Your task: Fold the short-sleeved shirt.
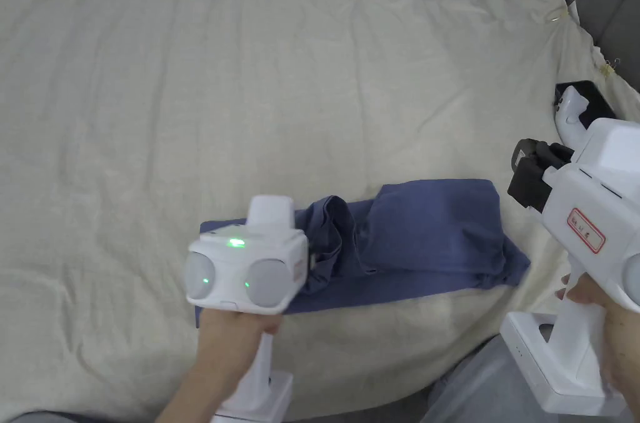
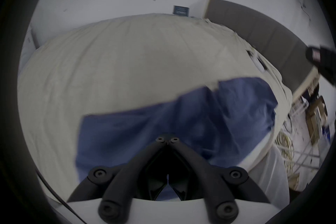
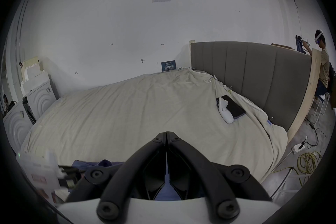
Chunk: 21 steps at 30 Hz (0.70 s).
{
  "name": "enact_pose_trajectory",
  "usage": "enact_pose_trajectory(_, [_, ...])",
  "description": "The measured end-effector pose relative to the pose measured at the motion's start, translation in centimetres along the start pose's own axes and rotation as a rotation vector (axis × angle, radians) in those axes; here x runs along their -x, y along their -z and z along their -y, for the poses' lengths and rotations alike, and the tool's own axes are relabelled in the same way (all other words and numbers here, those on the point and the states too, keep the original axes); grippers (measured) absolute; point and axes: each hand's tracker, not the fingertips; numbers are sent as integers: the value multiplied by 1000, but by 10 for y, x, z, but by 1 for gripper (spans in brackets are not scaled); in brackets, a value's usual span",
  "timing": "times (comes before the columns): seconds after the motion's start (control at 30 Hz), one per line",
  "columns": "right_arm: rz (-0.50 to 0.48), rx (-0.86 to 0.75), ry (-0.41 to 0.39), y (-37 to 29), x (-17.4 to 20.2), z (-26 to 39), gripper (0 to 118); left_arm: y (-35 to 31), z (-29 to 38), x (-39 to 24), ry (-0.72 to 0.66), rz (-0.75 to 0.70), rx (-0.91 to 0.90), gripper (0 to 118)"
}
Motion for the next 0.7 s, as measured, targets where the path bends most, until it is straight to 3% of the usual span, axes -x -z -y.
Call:
enact_pose_trajectory(0.1, [11, 6, 1, -3, -6, 2, 0, 11, 15, -32, 89, 60, 60, 0])
enact_pose_trajectory(0.43, [41, 19, 34, -12, -22, 7, 0, 20, 21, -97, 341, -26, 9, 0])
enact_pose_trajectory(0.53, [45, 17, 34, -14, -22, 6, 0, 21, 10, -104, 268, 74, 47, 0])
enact_pose_trajectory(0.63, [46, 14, 38, -17, -22, 5, 0, 17, -7, -110, 151, 304, 105, 0])
enact_pose_trajectory(0.7, [47, 11, 36, -19, -22, 3, 0, 2, -23, -107, 79, 377, 42, 0])
